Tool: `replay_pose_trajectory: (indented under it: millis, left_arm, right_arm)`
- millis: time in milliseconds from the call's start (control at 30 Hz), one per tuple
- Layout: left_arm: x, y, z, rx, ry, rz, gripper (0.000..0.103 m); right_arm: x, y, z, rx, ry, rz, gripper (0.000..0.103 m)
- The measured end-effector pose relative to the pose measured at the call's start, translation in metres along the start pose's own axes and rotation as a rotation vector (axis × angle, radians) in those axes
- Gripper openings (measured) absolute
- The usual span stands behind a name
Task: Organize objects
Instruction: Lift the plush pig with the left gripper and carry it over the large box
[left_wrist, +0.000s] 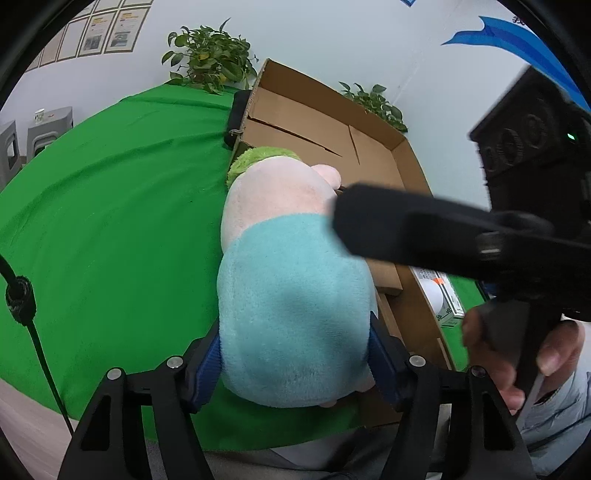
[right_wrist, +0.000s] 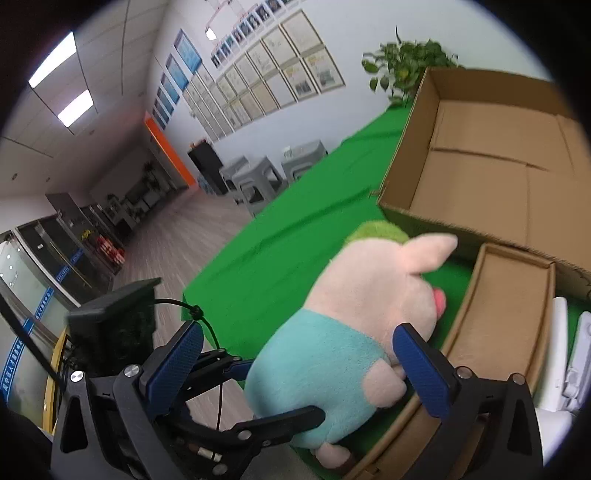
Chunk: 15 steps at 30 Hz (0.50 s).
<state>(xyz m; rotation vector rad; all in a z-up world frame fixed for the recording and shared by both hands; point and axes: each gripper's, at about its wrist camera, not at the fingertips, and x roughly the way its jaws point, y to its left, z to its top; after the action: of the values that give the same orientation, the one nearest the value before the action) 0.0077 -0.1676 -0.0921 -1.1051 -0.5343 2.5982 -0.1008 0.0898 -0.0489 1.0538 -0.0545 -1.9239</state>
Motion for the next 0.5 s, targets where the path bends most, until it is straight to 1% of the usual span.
replay_pose_trajectory:
  millis: [67,133,200,267,300,367,433,500]
  left_arm:
    - [-0.007,0.004,-0.003,-0.007,-0.013,-0.004,0.063]
    - [-0.012,0.007,-0.004,-0.02,-0.024,-0.011,0.062]
    - [-0.019,0.003,-0.004,0.001,-0.044,-0.004,0.059]
    - [-0.023,-0.002,-0.003,0.028,-0.06,0.011,0.059]
    - [-0.024,-0.004,-0.002,0.035,-0.062,0.018,0.058]
    - [-0.024,-0.008,-0.003,0.049,-0.062,0.023,0.056]
    - [-0.025,-0.014,-0.003,0.062,-0.071,0.033,0.055]
    - [-0.028,-0.02,0.002,0.077,-0.088,0.063,0.054]
  right_arm:
    - [0.01,0.005,0.001,-0.001,0.045,-0.024,0.103]
    - [0.014,0.012,-0.001,-0.015,0.064,-0.058,0.103]
    - [0.015,0.017,-0.002,-0.027,0.084,-0.099,0.103]
    - [0.017,0.016,-0.005,-0.011,0.103,-0.126,0.103]
    - [0.017,0.014,-0.006,0.004,0.112,-0.124,0.103]
    - [0.022,0.006,-0.013,0.051,0.156,-0.084,0.103]
    - [0.023,0.003,-0.013,0.053,0.141,-0.086,0.102]
    - [0.022,-0.001,-0.012,0.055,0.116,-0.083,0.095]
